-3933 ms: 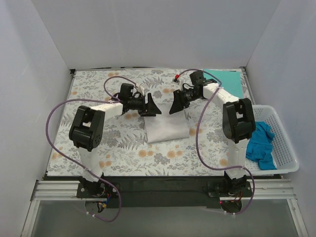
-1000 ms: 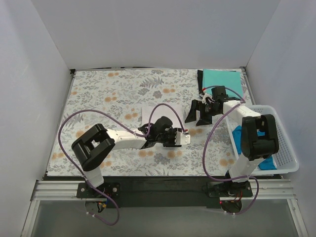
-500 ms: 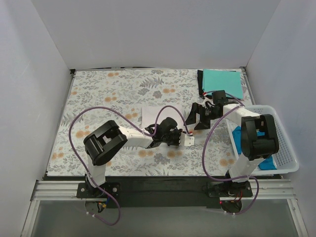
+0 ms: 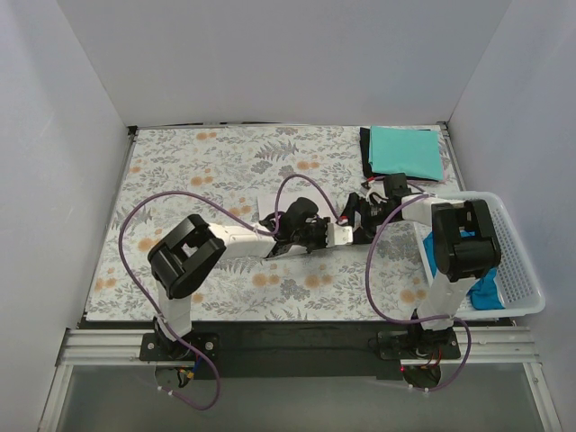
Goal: Fold and stack the t-shirts
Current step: Neatly place the folded tshirt to the corner
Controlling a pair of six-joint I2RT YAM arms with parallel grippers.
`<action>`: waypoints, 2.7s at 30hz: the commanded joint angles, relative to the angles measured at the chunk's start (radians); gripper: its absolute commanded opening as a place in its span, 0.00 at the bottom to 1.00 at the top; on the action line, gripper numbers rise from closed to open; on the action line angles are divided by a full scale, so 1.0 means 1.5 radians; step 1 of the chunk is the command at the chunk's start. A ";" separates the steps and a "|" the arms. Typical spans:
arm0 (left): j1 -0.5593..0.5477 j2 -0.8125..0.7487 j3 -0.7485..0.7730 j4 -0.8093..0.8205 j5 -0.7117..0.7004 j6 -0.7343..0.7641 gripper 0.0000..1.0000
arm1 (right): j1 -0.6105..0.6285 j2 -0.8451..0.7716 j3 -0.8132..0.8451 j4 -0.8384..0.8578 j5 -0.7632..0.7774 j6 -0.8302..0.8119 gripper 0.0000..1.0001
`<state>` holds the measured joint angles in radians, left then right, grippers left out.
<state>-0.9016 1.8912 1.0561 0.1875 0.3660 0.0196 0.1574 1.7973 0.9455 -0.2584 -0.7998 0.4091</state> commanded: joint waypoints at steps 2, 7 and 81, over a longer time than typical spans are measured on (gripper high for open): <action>0.008 -0.051 0.031 -0.004 0.043 -0.039 0.00 | 0.011 0.034 -0.002 0.066 -0.042 0.056 0.89; 0.017 -0.057 0.040 -0.004 0.061 -0.057 0.00 | 0.035 0.075 0.005 0.116 -0.046 0.099 0.88; 0.036 -0.362 -0.124 -0.324 -0.017 -0.324 0.87 | 0.014 0.176 0.858 -0.269 0.530 -0.529 0.01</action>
<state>-0.8501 1.4071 0.8757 -0.2935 0.3515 -0.4755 0.1825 2.1338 2.1738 -0.6605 -0.0196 -0.3920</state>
